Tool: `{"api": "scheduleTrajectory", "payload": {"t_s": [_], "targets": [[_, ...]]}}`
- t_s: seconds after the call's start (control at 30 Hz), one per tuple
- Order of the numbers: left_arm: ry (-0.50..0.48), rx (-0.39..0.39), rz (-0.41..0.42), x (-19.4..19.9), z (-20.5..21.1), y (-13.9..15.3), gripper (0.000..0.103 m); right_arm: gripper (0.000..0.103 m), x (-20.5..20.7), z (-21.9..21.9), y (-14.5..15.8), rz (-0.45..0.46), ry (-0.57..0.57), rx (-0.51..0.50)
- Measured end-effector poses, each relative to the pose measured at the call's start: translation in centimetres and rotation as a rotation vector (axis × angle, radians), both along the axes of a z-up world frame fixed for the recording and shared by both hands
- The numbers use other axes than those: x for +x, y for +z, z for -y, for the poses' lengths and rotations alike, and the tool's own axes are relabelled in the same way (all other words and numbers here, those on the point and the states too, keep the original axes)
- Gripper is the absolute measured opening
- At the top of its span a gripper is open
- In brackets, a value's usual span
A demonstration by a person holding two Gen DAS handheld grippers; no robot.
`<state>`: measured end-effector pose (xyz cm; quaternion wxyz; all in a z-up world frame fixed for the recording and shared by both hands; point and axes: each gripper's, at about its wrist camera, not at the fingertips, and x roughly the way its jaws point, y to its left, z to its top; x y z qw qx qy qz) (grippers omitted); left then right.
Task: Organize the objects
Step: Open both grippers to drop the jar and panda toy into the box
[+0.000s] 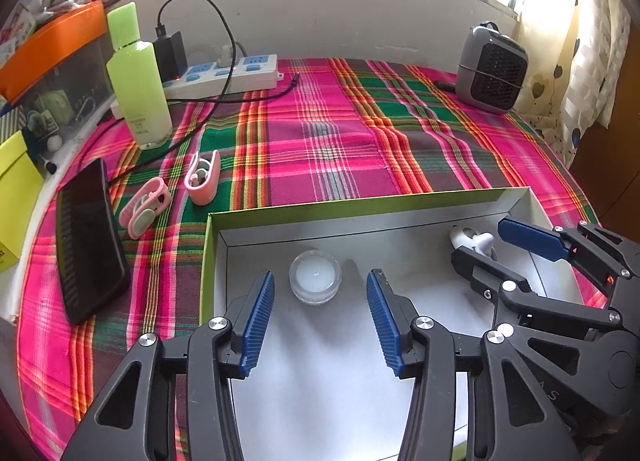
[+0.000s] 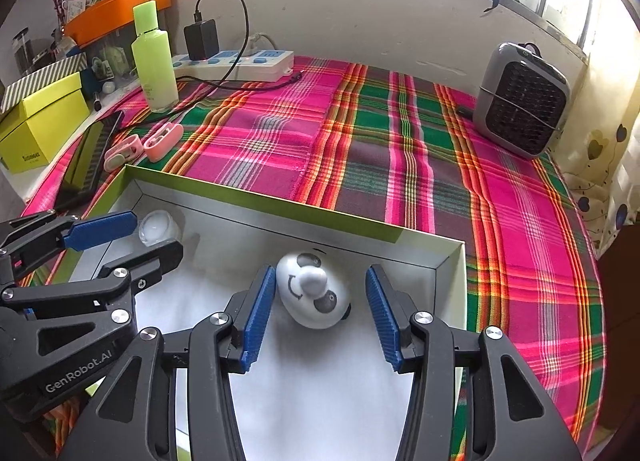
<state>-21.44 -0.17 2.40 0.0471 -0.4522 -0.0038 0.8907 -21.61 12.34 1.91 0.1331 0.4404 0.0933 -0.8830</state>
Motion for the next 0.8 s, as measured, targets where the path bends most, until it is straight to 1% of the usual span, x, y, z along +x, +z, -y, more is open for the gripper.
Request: {"api": "scheduleTrajectory", "payload": {"t_s": [0.27,0.7,0.8], "targets": [[0.007,0.015,-0.013,1.8,0.2,0.9,0.049,0.049,1.6,-0.7,1.0,-0.025,-0.009,-0.028],[0.021,0.036,-0.07,6.2,0.4,2.5,0.049,0.049,6.0,-1.5,3.1,-0.082,-0.023,-0.071],[0.025,0.028,-0.093,7.2,0.4,2.9,0.049,0.049,7.0,-1.7,3.4,-0.092,-0.024,-0.083]]}}
